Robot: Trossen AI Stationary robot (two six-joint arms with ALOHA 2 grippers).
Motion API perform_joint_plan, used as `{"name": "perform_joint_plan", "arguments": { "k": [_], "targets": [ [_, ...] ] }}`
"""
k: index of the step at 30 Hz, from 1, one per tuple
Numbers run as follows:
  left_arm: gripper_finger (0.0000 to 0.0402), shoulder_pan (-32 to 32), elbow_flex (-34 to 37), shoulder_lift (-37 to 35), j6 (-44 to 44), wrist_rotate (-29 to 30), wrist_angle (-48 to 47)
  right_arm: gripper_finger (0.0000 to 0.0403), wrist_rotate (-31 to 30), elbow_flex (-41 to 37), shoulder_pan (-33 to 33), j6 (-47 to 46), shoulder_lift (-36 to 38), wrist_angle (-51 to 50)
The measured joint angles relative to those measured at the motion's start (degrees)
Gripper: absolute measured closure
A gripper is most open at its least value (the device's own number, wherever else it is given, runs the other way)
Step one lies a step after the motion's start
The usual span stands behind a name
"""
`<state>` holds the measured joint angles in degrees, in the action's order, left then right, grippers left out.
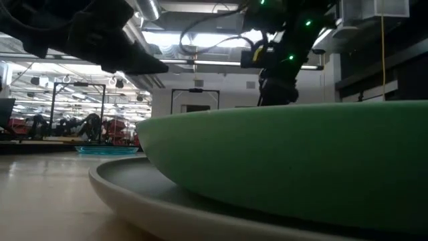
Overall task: Stack plastic plates
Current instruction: Stack the brown plate on top of the dark green plate
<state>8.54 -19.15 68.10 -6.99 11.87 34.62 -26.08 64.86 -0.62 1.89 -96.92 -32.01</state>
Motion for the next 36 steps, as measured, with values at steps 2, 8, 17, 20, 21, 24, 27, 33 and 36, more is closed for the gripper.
{"name": "perform_joint_plan", "arguments": {
  "k": [2,8,17,20,21,24,27,33,36],
  "targets": [
    [0.0290,-1.49,0.61,0.00,-0.81,-2.69,1.09,0.0175,2.24,0.00,2.26,1.74,0.00,1.29],
    [0.0290,-7.96,0.99,0.00,-2.72,-13.27,4.32,0.0175,8.65,0.02,6.56,4.88,0.00,4.41],
    [0.0290,-16.27,1.00,0.00,-2.17,-25.14,4.20,0.0175,11.83,-0.63,10.61,5.60,0.00,5.23],
    [0.0290,-16.28,1.06,0.01,-1.37,-26.31,1.37,0.0175,13.26,-2.65,11.70,5.80,-0.04,5.98],
    [0.0290,-16.08,1.08,0.04,-1.24,-26.52,0.50,0.0175,13.55,-3.43,12.02,6.03,-0.30,6.92],
    [0.0290,-15.59,1.10,0.04,-1.15,-26.61,-0.03,0.0175,13.81,-4.98,13.05,7.16,-1.01,9.37],
    [0.0290,-15.05,1.10,0.04,-1.09,-26.41,-0.12,0.0175,14.14,-4.96,14.00,9.05,-2.59,10.86],
    [0.0290,-14.73,1.09,0.04,-0.58,-25.73,-0.47,0.0175,15.64,-4.96,15.44,12.68,-6.91,15.79],
    [0.0290,-14.73,1.08,0.04,-0.58,-24.38,-0.51,0.0175,16.00,-4.96,15.78,14.33,-8.02,17.06]
  ]
}}
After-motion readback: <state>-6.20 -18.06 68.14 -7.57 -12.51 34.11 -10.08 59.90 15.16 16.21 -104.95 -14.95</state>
